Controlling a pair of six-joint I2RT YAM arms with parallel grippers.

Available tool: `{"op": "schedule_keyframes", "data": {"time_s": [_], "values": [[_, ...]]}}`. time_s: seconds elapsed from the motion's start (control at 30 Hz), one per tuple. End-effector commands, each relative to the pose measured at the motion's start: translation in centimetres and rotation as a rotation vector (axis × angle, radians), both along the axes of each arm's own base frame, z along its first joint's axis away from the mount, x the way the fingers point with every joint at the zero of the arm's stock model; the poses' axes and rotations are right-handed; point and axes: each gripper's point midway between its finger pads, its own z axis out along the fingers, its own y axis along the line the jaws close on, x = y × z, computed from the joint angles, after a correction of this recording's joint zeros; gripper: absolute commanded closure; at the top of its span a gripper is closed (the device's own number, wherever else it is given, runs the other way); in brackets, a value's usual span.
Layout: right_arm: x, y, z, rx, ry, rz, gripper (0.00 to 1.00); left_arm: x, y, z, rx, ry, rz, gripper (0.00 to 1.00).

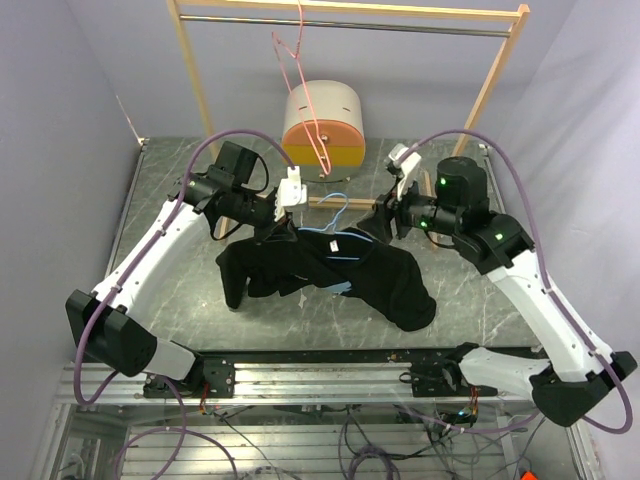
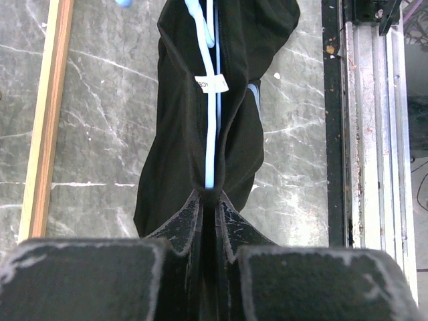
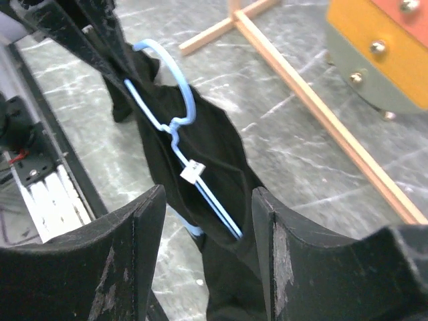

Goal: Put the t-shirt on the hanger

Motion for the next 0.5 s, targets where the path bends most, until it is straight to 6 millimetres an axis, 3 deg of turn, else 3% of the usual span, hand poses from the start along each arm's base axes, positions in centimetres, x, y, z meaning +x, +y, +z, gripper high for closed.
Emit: {"op": "schedule_keyframes", "data": {"time_s": [0.0, 0.2, 0.3, 0.47], "values": [[-1.1, 2.9, -2.6, 0.062, 0.073, 0.176, 0.46, -0.6, -0.8, 2.0, -0.087, -0.018, -0.038, 0.93], [-1.7, 5.0, -3.7, 0.153, 0.108, 0.287, 0.46, -1.1, -1.2, 2.6, -0.125, 0.009, -0.041, 0.93], [-1.6, 4.5, -4.3, 0.116, 0.114, 0.284, 0.46, -1.4, -1.3, 3.1, -0.147, 0.026, -0.050, 0.93], [-0.7, 2.1, -2.7, 0.072, 0.042, 0.199, 0.46, -1.4, -1.3, 3.5, -0.171, 0.048, -0.056, 0.93]]}}
